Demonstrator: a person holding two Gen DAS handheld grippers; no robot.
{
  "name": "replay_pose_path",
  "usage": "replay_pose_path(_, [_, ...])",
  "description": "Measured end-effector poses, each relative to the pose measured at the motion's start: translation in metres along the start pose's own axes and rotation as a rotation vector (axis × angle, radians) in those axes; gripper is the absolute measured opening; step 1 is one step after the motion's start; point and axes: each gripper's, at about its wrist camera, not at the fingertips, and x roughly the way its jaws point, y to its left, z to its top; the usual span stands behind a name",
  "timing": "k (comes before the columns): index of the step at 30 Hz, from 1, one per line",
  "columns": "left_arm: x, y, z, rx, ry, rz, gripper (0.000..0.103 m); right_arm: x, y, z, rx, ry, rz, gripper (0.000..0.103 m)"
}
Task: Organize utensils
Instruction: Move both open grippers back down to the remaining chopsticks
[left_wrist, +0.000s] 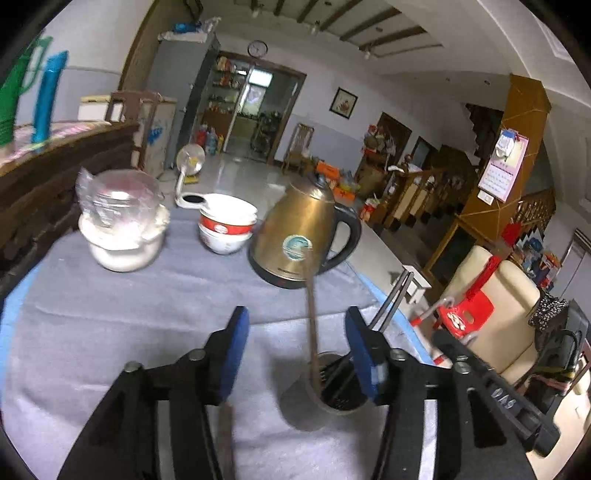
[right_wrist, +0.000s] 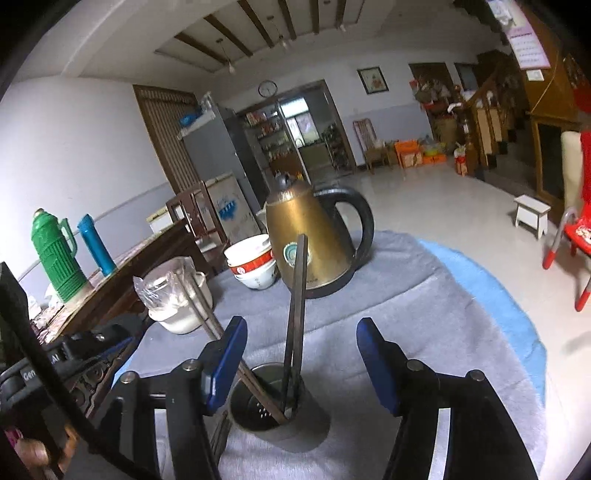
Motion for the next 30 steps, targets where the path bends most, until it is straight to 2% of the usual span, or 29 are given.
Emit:
replay_pose_path(2, [-0.016,0.013,-0.007,0.000,-0.006,0.038,0.069,-0.015,0.001,-0.004,-0.003,-0.014,-0.004,0.066])
replay_pose_path(5, [-0.031,0.039,-0.025,-0.012,0.028,0.105,0.071,-0.032,0.001,-0.020,-0.001,0.013,0.000,0.066])
replay_pose_path(8, [-0.032,0.069,-0.051,-0.040,0.115,0.200,0.071,-0.033,0.003,-0.046,-0.002,0.104,0.015,0.066])
replay_pose_path(9, [-0.031,0.079,-0.061,-0.053,0.150,0.224,0.071,-0.030,0.004,-0.059,-0.002,0.159,0.026,0.066])
replay_pose_path(11, [-0.028,0.096,-0.082,-0.083,0.230,0.250,0.071,-0.021,0.006,-0.080,0.010,0.242,0.040,0.066])
replay_pose_path(13, [-0.025,0.108,-0.102,-0.099,0.297,0.264,0.071,-0.007,0.012,-0.105,0.022,0.348,0.068,0.065])
replay_pose_path(15, [-0.024,0.115,-0.115,-0.108,0.337,0.273,0.071,0.003,0.019,-0.120,0.009,0.412,0.098,0.064])
replay_pose_path(18, [-0.024,0.118,-0.128,-0.114,0.370,0.271,0.071,0.022,0.037,-0.135,0.011,0.504,0.152,0.037])
replay_pose_path(25, [-0.022,0.119,-0.136,-0.108,0.397,0.257,0.071,0.071,0.071,-0.145,-0.020,0.629,0.159,0.036])
replay_pose_path(30, [-0.018,0.123,-0.140,-0.112,0.411,0.242,0.071,0.096,0.085,-0.155,-0.051,0.686,0.126,0.024])
